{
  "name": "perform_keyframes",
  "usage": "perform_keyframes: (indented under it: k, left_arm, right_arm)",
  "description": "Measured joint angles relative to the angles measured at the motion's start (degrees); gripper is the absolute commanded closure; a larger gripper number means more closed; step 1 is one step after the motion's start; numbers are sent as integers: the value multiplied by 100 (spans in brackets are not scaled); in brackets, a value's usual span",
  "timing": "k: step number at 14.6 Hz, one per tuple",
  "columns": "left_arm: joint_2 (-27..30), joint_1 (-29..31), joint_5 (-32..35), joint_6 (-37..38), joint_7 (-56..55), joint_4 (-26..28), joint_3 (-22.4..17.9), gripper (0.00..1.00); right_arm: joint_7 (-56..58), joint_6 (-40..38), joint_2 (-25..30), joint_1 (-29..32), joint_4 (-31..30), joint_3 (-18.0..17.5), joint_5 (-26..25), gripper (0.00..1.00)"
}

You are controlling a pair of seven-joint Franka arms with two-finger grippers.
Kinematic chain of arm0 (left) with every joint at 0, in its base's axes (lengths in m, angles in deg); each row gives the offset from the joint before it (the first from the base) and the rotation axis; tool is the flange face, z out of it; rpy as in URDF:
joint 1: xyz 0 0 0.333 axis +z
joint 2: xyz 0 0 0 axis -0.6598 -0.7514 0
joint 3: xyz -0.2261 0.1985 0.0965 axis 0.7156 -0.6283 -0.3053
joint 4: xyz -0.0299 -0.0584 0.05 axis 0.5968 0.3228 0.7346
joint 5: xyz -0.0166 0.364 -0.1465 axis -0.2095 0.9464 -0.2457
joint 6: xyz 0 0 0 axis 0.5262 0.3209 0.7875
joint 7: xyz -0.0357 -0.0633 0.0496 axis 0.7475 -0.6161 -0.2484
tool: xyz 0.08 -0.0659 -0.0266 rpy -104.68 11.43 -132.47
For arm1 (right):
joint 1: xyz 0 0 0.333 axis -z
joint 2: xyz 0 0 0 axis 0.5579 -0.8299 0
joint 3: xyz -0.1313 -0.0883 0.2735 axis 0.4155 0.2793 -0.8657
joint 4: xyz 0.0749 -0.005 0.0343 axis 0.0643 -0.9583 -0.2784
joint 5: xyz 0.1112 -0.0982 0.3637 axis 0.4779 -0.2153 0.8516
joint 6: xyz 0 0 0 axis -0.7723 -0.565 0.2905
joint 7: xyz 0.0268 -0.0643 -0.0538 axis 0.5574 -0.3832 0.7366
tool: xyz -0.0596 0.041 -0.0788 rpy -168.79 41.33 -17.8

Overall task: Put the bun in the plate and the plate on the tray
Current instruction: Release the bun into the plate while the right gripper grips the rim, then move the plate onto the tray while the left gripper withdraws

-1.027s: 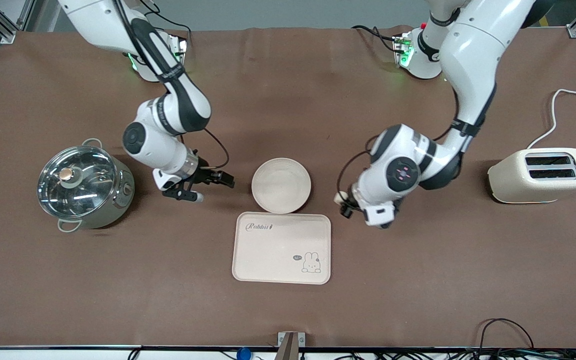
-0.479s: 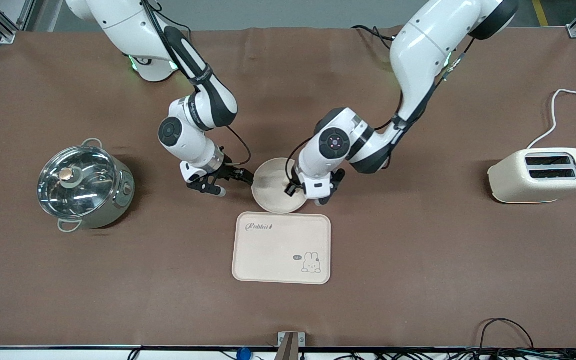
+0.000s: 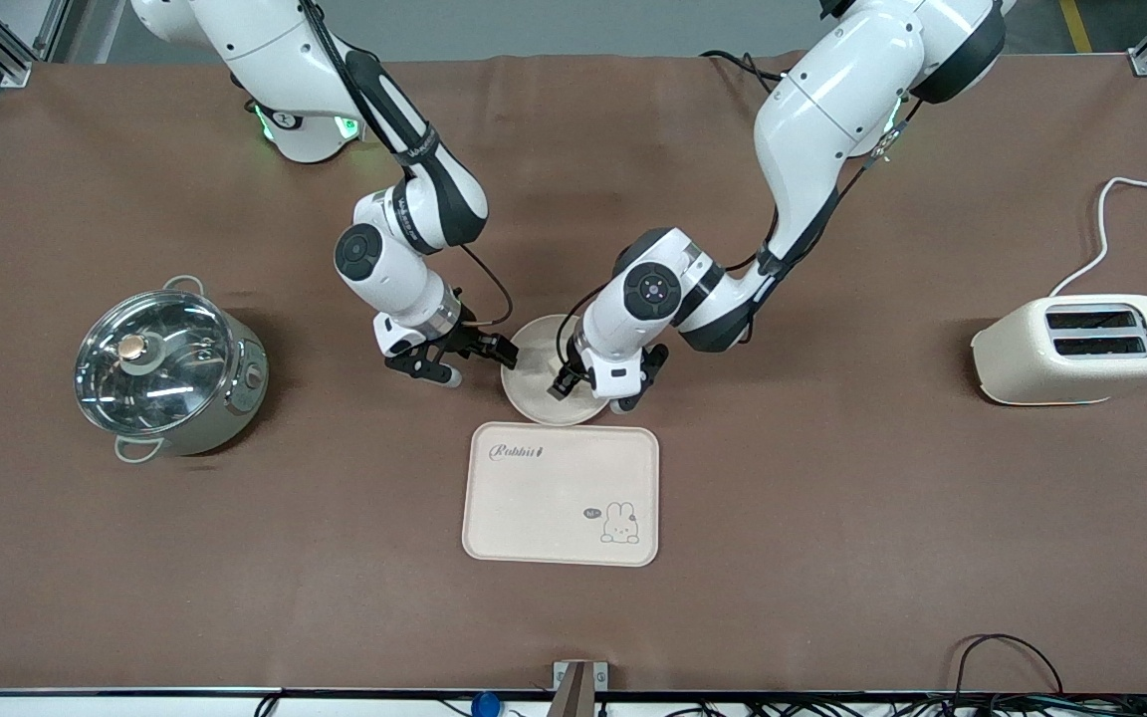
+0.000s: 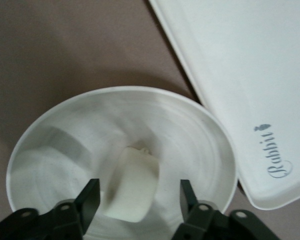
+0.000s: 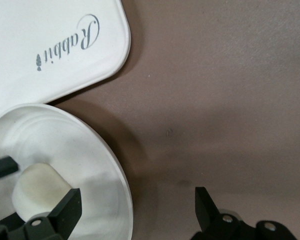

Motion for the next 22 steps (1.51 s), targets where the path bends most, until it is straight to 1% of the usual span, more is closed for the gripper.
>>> perform_keyframes:
  k: [1,2,3,4,5,7,10,13,14,15,16,18,22]
  left_arm:
    - [27,9,18,14,6,-44,-6,0]
    - [96,30,81,71,16,-85,-19,0]
    - [225,75,173,245,22,-142,-34,0]
    - [419,162,261,517,50,-197,-40,0]
    - [678,282,333,836,160,-241,-41,0]
    - [1293,573,434,1578,753,-289,-52,0]
    - [2238,1307,498,2760,2703,-296,-70,0]
    - [2929,2119,503,3661,4649,-285,-86,0]
    - [3108,2351,504,3913,5250,-288,-93,0]
    - [3285,2575,504,4190,5837,-297,-98,0]
    - [3446,2784,504,4454,6378,-318,-98,0]
    - [3718,3123,499,4853,7237,-398,-99,0]
    - [4196,3480,484,5427,8065,-458,-116,0]
  right_arm:
    - [-11,1,-7,-32,0,0,0,32]
    - [-22,5,-7,-71,1,-1,0,47]
    - [-29,16,-7,-100,2,0,0,60]
    - [-36,24,-7,-116,3,0,0,62]
    - [-39,27,-7,-123,5,1,0,62]
    - [-42,28,-7,-126,7,3,0,62]
    - [-46,30,-16,-128,7,8,1,62]
    - [-46,69,-47,-132,5,10,1,63]
    - [-46,103,-62,-134,5,10,1,70]
    - [-46,151,-85,-139,4,10,1,92]
    - [-46,187,-113,-153,5,9,1,100]
    - [-47,255,-161,-200,6,7,1,100]
    - [-47,312,-168,-229,7,8,1,100]
